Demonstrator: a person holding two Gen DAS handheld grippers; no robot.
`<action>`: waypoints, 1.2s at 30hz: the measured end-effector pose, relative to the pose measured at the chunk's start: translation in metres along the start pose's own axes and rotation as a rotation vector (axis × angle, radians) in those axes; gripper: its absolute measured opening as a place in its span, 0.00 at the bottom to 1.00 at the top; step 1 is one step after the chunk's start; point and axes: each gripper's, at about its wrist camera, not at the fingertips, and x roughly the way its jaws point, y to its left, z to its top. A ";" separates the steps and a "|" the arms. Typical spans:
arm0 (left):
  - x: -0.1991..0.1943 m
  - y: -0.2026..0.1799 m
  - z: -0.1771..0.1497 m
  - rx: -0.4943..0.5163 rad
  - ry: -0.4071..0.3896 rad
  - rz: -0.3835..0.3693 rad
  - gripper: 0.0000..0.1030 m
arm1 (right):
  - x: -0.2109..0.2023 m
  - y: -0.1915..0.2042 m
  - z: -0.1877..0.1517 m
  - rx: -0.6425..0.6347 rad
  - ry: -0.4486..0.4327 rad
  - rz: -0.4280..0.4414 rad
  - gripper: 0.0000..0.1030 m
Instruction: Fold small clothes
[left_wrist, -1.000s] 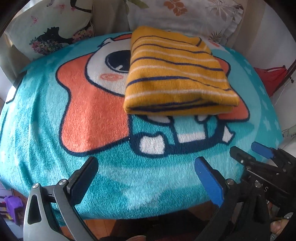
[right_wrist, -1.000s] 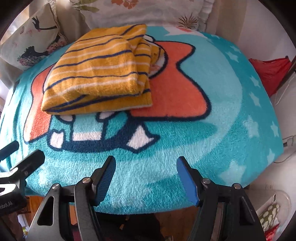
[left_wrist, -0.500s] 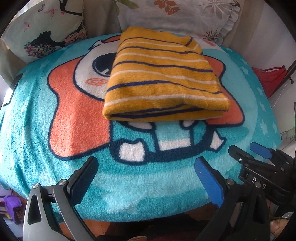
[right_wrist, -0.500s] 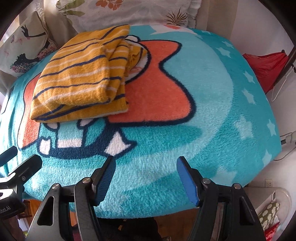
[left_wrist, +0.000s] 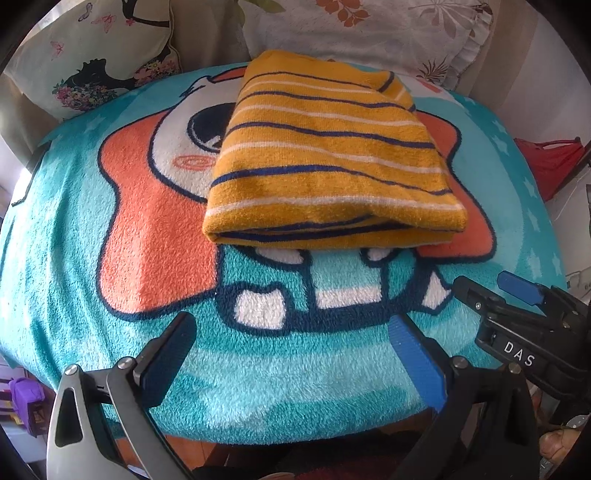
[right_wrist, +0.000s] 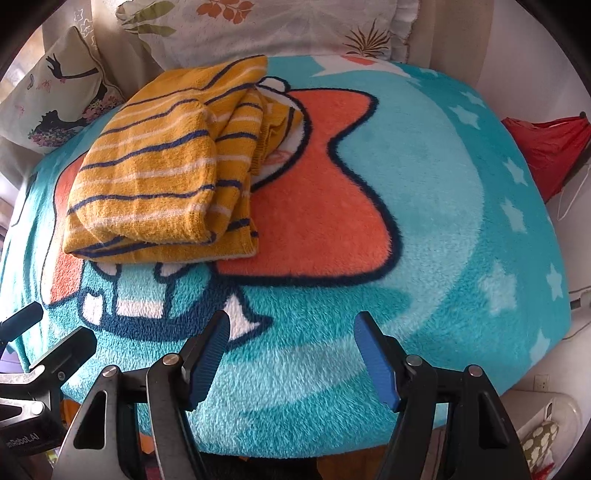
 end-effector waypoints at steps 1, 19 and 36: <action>0.001 0.001 0.001 -0.004 0.001 0.000 1.00 | 0.001 0.001 0.001 -0.003 0.001 0.001 0.72; 0.009 0.027 0.006 -0.048 0.025 -0.007 1.00 | 0.010 0.026 0.010 -0.054 0.019 -0.005 0.72; 0.014 0.032 0.008 -0.048 0.028 -0.019 1.00 | 0.014 0.033 0.009 -0.058 0.034 -0.016 0.73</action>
